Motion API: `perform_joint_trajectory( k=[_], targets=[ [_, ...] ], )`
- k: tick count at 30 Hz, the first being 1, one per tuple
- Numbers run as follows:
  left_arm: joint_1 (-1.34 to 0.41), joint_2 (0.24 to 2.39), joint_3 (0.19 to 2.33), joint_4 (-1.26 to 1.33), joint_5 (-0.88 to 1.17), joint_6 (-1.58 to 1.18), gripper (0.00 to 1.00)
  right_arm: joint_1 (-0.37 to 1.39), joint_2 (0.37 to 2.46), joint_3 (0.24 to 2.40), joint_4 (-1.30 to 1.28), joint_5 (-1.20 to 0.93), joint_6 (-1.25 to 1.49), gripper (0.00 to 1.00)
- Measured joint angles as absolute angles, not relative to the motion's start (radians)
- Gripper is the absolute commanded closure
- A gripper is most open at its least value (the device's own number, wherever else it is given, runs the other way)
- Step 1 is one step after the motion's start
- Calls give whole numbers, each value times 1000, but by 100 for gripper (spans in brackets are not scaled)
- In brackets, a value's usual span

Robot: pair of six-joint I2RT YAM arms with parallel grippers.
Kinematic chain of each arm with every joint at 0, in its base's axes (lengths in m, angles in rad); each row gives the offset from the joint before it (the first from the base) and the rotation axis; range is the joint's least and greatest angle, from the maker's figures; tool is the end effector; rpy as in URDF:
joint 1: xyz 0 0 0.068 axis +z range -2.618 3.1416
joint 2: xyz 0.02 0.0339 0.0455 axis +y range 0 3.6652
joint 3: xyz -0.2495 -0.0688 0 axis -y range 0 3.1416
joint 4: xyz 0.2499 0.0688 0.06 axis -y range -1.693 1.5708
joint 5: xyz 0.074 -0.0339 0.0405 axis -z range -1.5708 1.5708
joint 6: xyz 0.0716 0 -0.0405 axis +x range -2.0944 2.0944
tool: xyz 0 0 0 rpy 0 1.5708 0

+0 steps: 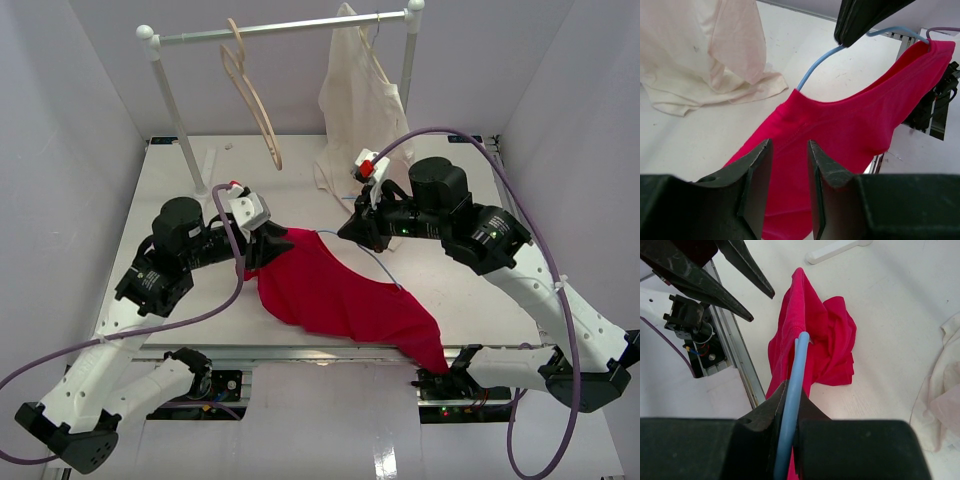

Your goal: Place the t-shirt on the hanger

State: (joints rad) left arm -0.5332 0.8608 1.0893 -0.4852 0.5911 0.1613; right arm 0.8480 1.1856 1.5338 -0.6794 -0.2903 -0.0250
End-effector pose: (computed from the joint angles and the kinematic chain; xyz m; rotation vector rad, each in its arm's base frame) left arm 0.1660 -0.1443 0.3839 1.0140 1.5548 -0.7984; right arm 0.1669 0.2202 0.4400 -1.0167 1.6944 0.8243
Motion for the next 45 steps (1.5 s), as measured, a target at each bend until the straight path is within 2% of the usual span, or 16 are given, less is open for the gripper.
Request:
perform_joint_trajectory(
  k=[4,12,26,30,39,40,41,43,45],
  targets=[
    [-574,867,1067,-427,572,202,51,848,1187,1507,-664,-290,-24,92],
    [-797,918,1017,-372,333,310,49,848,1196,1484,-633,-286,-20,92],
    [-869,912,967,-342,104,382,49,846,1197,1433,-584,-288,-17,92],
    [-875,917,962,-333,82,385,57,845,1197,1428,-575,-290,-4,92],
    [-875,990,962,-329,61,368,64,844,1181,1418,-558,-303,17,92],
    [-875,1002,963,-331,56,363,67,844,1176,1413,-552,-303,19,92],
    [-875,1015,964,-335,50,358,74,844,1170,1409,-550,-304,21,92],
    [-875,1034,964,-340,40,350,97,844,1166,1408,-548,-306,23,92],
    [-875,1044,970,-348,20,339,100,844,1164,1408,-547,-310,24,92]
  ],
)
